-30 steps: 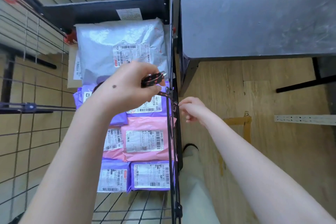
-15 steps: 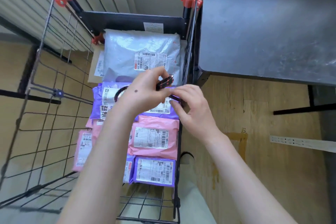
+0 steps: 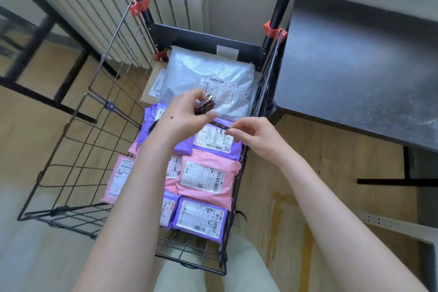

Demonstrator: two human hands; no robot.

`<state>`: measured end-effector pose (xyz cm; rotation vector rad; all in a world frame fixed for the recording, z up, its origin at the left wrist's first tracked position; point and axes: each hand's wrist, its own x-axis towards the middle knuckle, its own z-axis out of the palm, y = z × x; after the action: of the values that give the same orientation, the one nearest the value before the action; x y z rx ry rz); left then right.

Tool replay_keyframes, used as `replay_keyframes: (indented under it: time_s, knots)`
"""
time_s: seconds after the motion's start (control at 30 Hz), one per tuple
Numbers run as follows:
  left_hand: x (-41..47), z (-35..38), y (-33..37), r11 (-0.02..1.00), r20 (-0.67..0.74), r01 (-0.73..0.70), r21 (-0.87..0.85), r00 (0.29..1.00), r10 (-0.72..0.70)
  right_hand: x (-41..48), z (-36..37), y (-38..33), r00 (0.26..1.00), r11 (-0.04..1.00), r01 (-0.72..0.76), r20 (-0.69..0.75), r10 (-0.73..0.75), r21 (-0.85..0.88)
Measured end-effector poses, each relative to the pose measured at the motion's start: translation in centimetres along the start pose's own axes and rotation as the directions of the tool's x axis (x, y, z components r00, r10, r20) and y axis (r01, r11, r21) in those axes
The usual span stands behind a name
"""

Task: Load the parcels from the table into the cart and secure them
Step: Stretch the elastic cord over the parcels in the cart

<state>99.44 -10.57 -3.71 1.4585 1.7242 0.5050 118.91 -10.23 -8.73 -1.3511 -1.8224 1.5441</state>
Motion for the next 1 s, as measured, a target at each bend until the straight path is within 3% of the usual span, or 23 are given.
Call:
replay_keyframes:
  time_s: [0.3, 0.5, 0.73, 0.9, 1.0]
  knots:
    - [-1.9, -3.5, -1.9, 0.996, -0.06, 0.02, -0.083, 0.998, -0.025, 2.3, 2.5, -4.4, 0.995, 0.999, 0.041, 0.086, -0.04, -0.008]
    - [-1.6, -11.3, -5.4, 0.999, -0.157, 0.028, 0.025, 0.987, -0.024, 4.2, 4.0, -6.6, 0.999, 0.999, -0.036, -0.015, 0.036, -0.039]
    - [1.3, -17.1, -9.1, 0.988, -0.003, 0.0, 0.156, 1.0, 0.0, 6.5, 8.3, -10.7, 0.996, 0.976, -0.076, -0.05, 0.067, -0.204]
    - [2.6, -21.3, -10.7, 0.998, -0.002, 0.051, -0.046, 0.999, -0.052, 8.8, 11.6, -13.5, 0.996, 0.966, -0.051, -0.09, 0.028, -0.253]
    - [2.8, -23.6, -12.2, 0.977, -0.073, 0.056, -0.204, 0.995, -0.072, 10.4, 14.2, -14.8, 0.996, 0.967, -0.009, -0.087, -0.014, -0.253]
